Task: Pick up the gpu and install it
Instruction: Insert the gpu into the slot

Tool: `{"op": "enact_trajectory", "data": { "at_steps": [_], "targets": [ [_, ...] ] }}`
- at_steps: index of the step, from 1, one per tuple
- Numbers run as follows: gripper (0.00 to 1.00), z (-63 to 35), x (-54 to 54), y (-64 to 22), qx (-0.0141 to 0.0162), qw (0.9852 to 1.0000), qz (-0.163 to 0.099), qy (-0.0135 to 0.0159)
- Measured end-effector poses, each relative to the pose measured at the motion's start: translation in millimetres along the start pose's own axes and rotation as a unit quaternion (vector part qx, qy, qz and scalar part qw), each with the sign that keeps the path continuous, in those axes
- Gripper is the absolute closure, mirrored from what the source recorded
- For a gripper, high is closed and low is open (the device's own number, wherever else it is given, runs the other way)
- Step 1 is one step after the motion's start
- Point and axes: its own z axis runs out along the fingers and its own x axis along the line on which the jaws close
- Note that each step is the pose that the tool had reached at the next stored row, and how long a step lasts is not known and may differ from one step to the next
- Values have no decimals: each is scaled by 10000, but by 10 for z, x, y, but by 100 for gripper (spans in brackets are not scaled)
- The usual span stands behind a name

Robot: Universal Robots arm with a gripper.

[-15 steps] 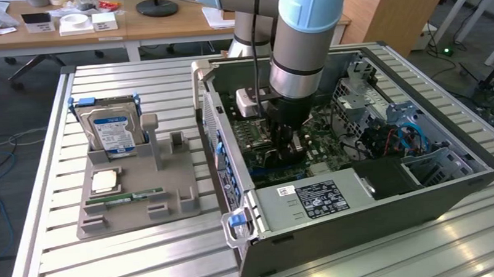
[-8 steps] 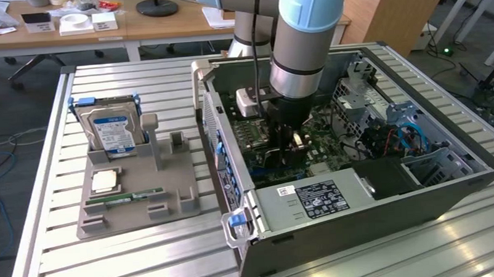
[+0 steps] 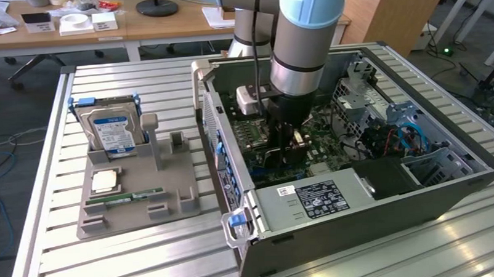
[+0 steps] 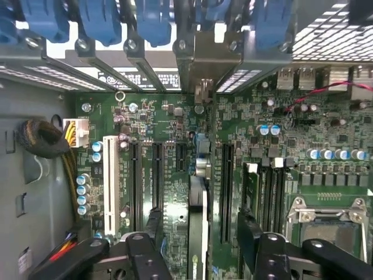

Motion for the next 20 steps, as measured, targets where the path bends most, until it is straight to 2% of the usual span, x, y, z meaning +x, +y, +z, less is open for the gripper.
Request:
{"op": "enact_trajectory", "data": {
  "at_steps": [4, 20],
  "targets": [
    [37, -97, 0, -3, 0, 10000, 0, -1],
    [37, -660, -2, -19, 0, 10000, 0, 0]
  ]
}}
